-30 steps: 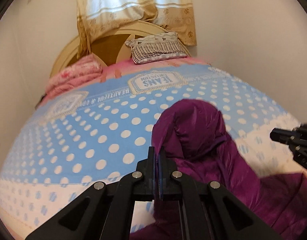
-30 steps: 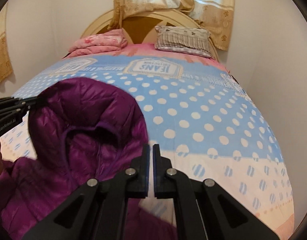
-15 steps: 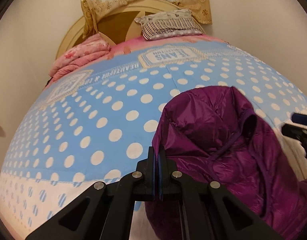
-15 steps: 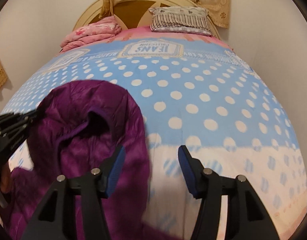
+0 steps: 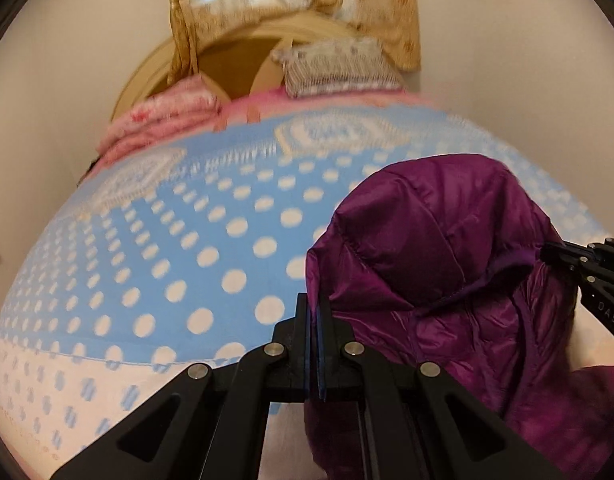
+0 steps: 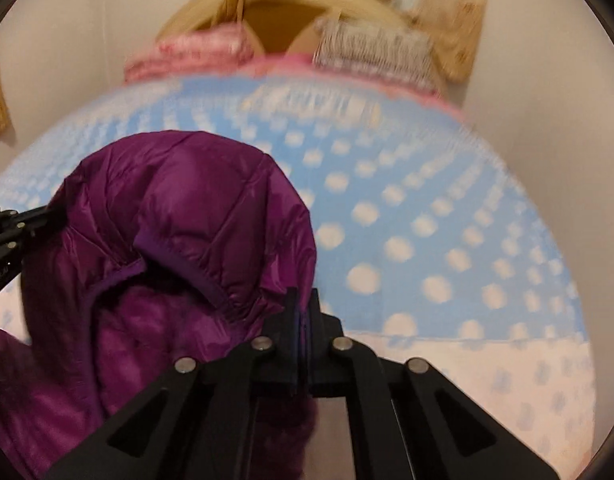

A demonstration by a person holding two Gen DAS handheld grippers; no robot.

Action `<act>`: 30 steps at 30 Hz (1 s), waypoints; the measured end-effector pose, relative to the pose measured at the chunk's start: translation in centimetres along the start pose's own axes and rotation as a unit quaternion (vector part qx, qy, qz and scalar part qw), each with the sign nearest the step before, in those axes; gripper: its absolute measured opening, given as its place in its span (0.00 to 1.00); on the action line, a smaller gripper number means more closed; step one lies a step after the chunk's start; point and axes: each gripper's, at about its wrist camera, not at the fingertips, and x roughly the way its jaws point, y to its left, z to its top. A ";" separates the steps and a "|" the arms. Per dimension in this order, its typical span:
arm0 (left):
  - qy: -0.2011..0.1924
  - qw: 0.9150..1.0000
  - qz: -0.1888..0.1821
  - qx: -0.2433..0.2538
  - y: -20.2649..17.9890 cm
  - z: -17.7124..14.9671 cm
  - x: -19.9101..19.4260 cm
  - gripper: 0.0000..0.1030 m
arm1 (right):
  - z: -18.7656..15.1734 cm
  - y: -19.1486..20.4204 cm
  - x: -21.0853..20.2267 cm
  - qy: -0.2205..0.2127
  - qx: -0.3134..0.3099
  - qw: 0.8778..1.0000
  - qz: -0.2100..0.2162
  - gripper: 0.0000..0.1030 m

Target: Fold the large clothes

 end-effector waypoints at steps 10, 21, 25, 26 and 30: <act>-0.115 0.993 -0.032 0.022 -1.1 -7.2 -17.3 0.01 | -6.3 -0.2 -16.2 -0.116 0.017 0.993 -0.002 0.03; -0.057 0.995 -0.057 0.066 -3.4 -22.9 -22.7 0.02 | -21.7 2.7 -20.5 -0.037 0.022 0.999 0.022 0.03; -0.023 0.994 -0.057 0.088 -3.1 -24.2 -23.1 0.02 | -23.4 1.0 -21.4 -0.022 0.037 0.999 0.016 0.04; -0.024 0.995 -0.054 0.081 -2.6 -24.1 -23.4 0.02 | -23.4 0.4 -21.5 -0.019 0.042 0.999 0.013 0.07; -0.041 0.998 -0.024 0.035 -0.6 -22.9 -24.3 0.08 | -22.7 -1.5 -22.6 -0.017 0.063 0.998 -0.022 0.32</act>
